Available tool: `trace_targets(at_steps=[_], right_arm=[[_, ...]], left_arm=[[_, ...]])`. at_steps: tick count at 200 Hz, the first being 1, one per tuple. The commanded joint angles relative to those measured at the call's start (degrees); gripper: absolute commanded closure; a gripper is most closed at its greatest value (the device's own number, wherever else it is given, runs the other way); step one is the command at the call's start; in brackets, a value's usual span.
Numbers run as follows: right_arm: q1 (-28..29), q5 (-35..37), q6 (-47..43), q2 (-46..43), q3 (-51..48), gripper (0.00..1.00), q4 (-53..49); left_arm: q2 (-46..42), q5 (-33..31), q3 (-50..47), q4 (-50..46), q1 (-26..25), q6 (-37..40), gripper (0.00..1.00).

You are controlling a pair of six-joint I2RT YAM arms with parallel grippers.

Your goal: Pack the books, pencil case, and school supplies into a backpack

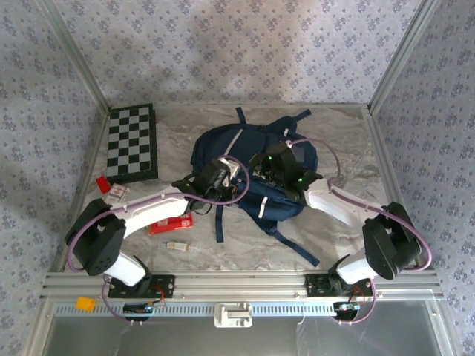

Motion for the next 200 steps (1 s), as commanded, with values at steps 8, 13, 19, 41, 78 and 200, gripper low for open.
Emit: trace_targets(at_steps=[8,13,19,41,78,200], right_arm=[[1.5,-3.4,-3.9,-6.1,-2.0,0.50,-2.6],[2.0,-3.6,-4.1,-6.7,-2.5,0.49,-3.5],[2.8,-3.8,-4.3,-7.6,-3.4,0.47,-4.4],[5.9,-2.9,-3.0,-11.2,-8.3,0.46,-5.8],[7.9,-1.4,-0.8,-13.2,-16.5,0.55,-3.7],[-20.8,-8.8,-19.3,-9.9,-15.3,0.60,-7.7]], left_arm=[[-1.4,-1.9,2.0,0.8,1.2,-1.9,1.00],[-1.5,-2.0,2.1,0.7,1.1,-2.0,1.00],[-1.4,-2.0,2.2,0.7,1.1,-2.1,1.00],[-1.3,-3.0,2.2,0.0,1.2,-1.9,1.00],[-1.2,-0.4,2.5,-0.1,1.1,-2.3,1.00],[6.2,5.6,10.5,-4.2,-12.0,-7.8,1.00]])
